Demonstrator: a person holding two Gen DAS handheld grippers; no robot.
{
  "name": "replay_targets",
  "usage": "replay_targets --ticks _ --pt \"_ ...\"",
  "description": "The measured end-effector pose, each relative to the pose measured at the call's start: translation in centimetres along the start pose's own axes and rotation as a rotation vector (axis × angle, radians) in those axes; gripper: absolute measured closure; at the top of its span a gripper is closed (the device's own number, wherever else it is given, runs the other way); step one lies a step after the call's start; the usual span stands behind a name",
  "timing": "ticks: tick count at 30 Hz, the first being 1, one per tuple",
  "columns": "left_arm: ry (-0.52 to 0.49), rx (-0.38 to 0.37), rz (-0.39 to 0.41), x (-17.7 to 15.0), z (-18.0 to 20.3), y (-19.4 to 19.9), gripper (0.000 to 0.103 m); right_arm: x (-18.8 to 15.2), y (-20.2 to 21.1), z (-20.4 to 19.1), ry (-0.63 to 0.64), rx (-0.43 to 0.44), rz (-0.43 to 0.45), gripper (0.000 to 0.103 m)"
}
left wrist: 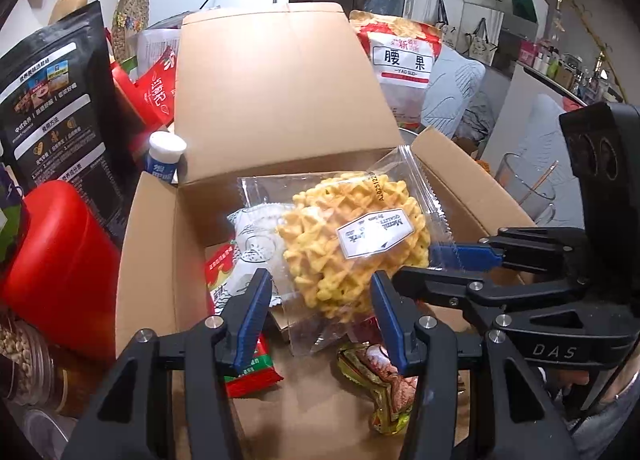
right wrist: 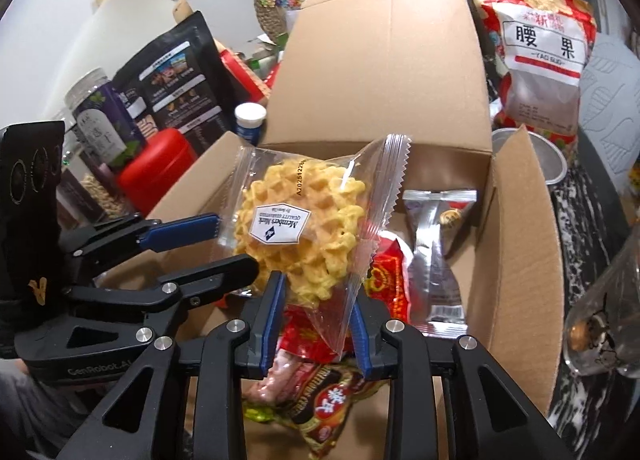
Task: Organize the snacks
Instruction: 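Lift the waffle with both tools and carry it over the box, then lower the waffle into the box and open both tools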
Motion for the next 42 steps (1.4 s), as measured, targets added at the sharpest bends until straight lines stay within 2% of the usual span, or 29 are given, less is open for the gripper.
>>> replay_targets --ticks 6,13,22,30,34,36,42 --pt "-0.006 0.027 -0.004 -0.3 0.0 0.0 0.053 -0.1 -0.3 0.2 0.013 -0.072 -0.014 0.060" --pt "-0.022 0.114 -0.003 -0.5 0.3 0.8 0.052 -0.6 0.0 -0.2 0.043 -0.135 -0.020 0.058" --pt "-0.005 0.190 0.022 -0.6 -0.1 3.1 0.046 -1.3 1.9 -1.2 0.046 -0.177 0.009 0.046" --pt "-0.009 0.212 0.054 -0.5 0.4 5.8 0.046 -1.0 5.3 -2.1 0.052 -0.212 0.091 0.034" --pt "-0.004 0.211 0.083 -0.3 0.9 7.4 0.046 -0.9 7.1 -2.9 0.057 -0.239 0.126 0.034" --pt "0.003 0.213 0.098 -0.1 1.1 8.4 0.046 -0.8 8.0 -3.2 0.055 -0.254 0.145 0.028" --pt "0.026 0.206 0.139 -0.3 2.0 11.5 0.046 -1.2 11.6 -4.1 0.062 -0.300 0.206 0.027"
Point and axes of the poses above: each gripper's, at about its wrist camera, not at the fingertips, and y roughly against the way its jaws point, z to its right, x to its top, the point moved 4 cm from there along -y, roughly the way its jaws point, and after that the axes turned 6 degrees about -x, right-handed, at the moved point
